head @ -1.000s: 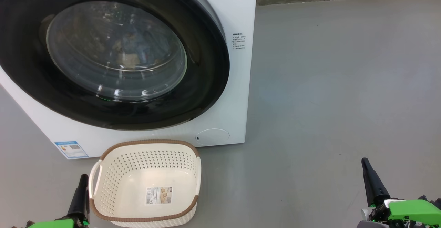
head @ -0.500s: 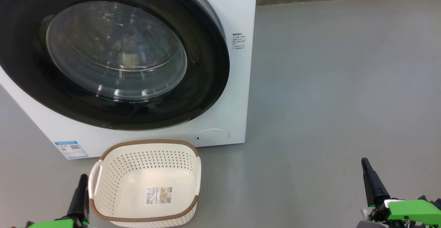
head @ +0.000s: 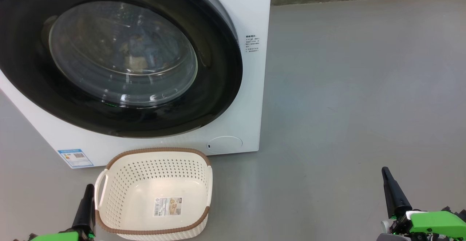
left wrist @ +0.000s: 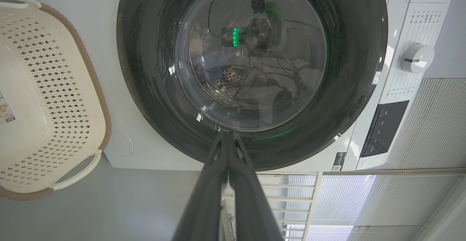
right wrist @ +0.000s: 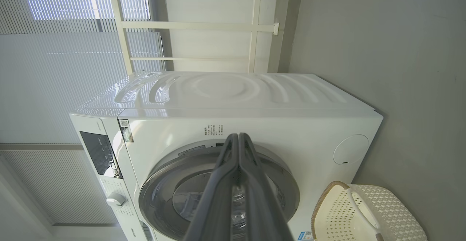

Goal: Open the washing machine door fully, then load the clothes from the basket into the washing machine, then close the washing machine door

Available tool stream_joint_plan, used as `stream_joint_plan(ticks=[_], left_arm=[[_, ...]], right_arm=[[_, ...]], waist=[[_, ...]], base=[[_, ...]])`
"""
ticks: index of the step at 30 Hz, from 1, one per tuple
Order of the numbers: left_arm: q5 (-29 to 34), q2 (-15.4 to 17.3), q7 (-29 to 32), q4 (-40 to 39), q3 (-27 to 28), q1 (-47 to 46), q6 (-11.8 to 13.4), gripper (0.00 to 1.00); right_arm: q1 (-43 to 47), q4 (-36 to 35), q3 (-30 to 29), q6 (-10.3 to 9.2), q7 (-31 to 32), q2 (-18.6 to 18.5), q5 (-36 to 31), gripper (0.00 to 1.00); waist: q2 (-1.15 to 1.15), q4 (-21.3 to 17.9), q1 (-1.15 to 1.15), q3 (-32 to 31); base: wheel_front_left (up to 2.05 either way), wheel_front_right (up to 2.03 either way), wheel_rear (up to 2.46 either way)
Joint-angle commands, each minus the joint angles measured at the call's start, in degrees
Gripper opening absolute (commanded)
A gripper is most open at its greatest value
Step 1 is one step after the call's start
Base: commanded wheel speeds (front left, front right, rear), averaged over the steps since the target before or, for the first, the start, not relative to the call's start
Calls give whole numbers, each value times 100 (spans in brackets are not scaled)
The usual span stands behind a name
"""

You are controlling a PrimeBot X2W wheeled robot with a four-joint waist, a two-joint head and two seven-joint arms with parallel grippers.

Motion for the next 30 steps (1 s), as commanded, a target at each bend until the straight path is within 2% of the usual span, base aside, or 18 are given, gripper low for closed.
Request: stream_joint_plan(ticks=[1,30], left_arm=[[36,87,19,-92,201,-233,-62,0],[50,75,32,-91,218,-235,-62,0]], right_arm=[[-231,-139,132,9,41,-18,19,0],[-232,-139,128,9,44,-15,15,0]], waist=[[0,0,0,0],[0,0,0,0]], base=[[0,0,0],[0,0,0]])
